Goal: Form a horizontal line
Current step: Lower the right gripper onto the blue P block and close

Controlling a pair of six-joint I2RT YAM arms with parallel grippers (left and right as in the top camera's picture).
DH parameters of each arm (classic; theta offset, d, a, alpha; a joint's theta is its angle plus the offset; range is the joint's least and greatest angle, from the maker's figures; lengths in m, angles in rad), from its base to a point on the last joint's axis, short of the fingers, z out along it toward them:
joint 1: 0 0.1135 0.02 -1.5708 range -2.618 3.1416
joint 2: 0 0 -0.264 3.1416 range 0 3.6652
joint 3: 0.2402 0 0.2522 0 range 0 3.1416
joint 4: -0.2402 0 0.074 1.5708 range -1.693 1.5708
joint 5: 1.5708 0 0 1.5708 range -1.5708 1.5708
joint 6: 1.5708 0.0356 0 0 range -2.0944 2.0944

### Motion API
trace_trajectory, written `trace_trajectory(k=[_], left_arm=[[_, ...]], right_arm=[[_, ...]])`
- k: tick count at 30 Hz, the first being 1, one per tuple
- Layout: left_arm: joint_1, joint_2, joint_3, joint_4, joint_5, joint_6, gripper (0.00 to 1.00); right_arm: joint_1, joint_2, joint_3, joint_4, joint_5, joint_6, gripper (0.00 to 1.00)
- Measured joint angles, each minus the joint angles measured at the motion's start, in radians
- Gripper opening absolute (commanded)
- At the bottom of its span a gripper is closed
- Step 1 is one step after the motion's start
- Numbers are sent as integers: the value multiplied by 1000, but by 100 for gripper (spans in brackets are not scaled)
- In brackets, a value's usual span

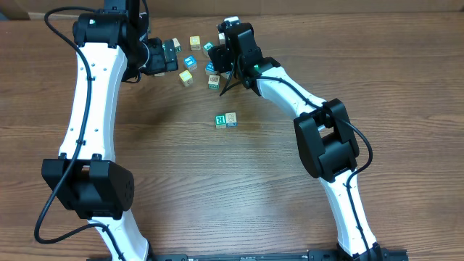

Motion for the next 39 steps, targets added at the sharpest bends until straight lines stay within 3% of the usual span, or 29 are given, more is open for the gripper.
trace_trajectory(k=[2, 5, 9, 11, 14, 19, 22, 27, 31, 34, 39], left_arm=[[0, 0, 0, 0, 0, 0, 100], [0, 0, 0, 0, 0, 0, 100], [0, 0, 0, 0, 0, 0, 100], [0, 0, 0, 0, 0, 0, 100], [0, 0, 0, 0, 0, 0, 100], [0, 0, 0, 0, 0, 0, 100], [0, 0, 0, 0, 0, 0, 100], [0, 0, 0, 0, 0, 0, 100], [0, 0, 0, 0, 0, 0, 100], [0, 0, 0, 0, 0, 0, 100], [0, 0, 0, 0, 0, 0, 100]], right_arm=[[0, 0, 0, 0, 0, 4, 42], [0, 1, 1, -30, 0, 0, 21], [-1, 0, 13, -130, 2, 4, 19], [-1, -7, 17, -155, 3, 4, 22], [-1, -29, 23, -167, 3, 2, 35], [-3, -48, 36, -227, 3, 1, 40], [-4, -48, 36, -279, 3, 0, 52], [-5, -48, 36, -340, 3, 0, 53], [-6, -48, 36, -375, 3, 3, 46], [-8, -48, 36, -404, 3, 2, 46], [-10, -48, 36, -426, 3, 5, 58]])
